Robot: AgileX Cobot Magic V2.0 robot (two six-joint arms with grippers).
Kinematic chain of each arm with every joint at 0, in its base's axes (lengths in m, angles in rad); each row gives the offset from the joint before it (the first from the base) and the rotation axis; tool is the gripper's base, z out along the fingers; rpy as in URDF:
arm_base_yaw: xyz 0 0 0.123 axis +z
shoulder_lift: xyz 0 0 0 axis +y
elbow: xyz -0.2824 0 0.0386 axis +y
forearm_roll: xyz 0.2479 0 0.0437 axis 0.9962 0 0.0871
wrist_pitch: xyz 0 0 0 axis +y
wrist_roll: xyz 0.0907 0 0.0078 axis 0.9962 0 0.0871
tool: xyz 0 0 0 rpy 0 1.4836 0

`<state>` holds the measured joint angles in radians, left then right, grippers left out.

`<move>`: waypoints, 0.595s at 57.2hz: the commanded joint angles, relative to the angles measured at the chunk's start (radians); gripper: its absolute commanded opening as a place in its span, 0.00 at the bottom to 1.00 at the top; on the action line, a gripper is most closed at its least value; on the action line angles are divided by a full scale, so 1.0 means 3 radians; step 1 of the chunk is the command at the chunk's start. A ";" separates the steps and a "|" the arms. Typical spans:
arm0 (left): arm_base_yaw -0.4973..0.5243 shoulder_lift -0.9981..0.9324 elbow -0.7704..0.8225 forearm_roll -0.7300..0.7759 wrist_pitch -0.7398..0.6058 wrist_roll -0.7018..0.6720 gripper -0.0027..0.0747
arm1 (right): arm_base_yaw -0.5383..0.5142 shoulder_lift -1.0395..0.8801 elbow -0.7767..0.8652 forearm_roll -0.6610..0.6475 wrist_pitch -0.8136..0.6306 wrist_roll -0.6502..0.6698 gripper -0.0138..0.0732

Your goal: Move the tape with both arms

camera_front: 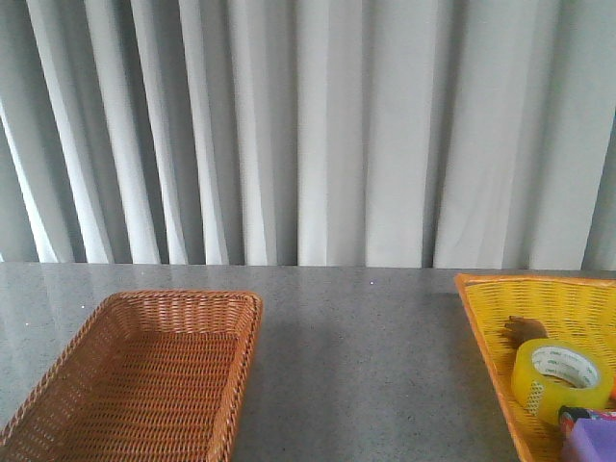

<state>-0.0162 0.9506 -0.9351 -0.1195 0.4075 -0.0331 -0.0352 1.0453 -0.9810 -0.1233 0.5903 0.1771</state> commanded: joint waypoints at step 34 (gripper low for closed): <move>-0.0025 0.0418 -0.0119 -0.0055 -0.0139 -0.0015 0.75 | 0.0006 0.0137 -0.0114 -0.0103 -0.0188 -0.0076 0.84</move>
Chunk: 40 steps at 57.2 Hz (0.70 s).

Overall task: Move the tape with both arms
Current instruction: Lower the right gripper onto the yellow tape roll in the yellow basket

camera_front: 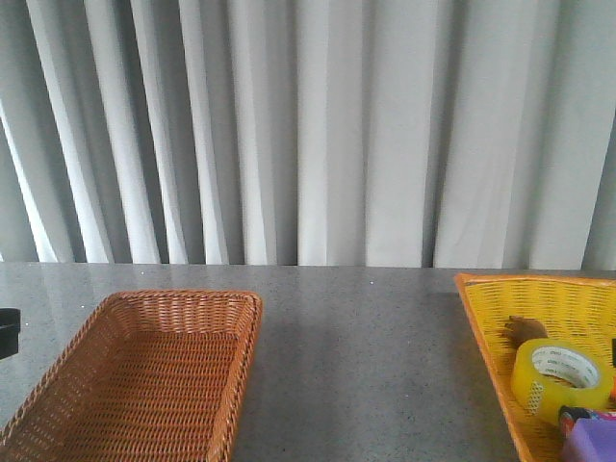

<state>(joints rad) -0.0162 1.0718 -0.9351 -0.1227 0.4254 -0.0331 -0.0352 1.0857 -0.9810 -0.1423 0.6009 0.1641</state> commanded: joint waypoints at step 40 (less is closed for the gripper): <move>-0.0025 0.0056 -0.0119 -0.0141 0.0017 -0.0025 0.80 | -0.0374 0.1053 -0.0871 -0.0069 -0.0249 0.0292 0.78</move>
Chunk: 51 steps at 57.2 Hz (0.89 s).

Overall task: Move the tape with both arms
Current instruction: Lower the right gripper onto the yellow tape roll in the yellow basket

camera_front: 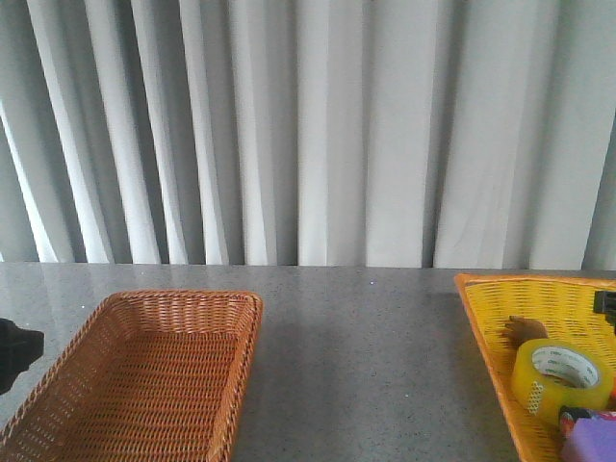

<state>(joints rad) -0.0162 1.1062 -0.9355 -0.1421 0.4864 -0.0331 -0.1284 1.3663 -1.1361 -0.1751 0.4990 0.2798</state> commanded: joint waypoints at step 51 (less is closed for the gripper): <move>-0.0025 -0.0059 -0.0115 -0.0070 -0.0187 -0.0021 0.80 | -0.0058 0.1531 -0.1324 0.0052 0.0796 -0.0773 0.77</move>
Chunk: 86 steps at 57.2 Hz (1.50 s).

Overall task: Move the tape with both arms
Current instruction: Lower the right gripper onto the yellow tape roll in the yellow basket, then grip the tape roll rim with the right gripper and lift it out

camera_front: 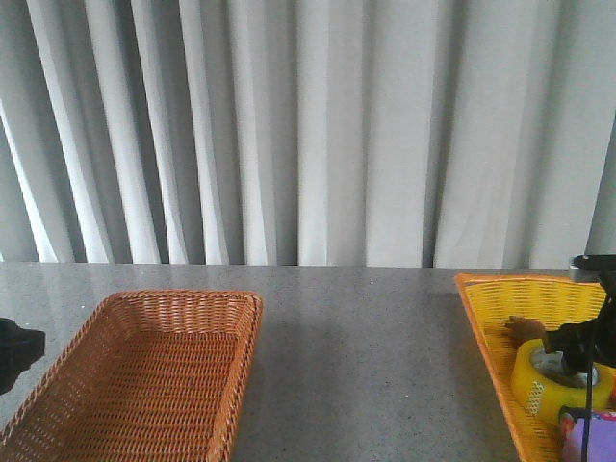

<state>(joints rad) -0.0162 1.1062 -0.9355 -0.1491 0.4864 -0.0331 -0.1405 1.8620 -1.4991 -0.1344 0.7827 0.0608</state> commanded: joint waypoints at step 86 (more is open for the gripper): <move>-0.0025 -0.0059 -0.0115 -0.0047 -0.0159 -0.0021 0.80 | 0.0247 -0.0774 -0.0614 0.0605 0.0074 -0.0532 0.16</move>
<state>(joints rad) -0.0162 1.1062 -0.9355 -0.1491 0.4947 -0.0331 -0.1180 1.7138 -1.6370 -0.0359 0.8276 -0.0134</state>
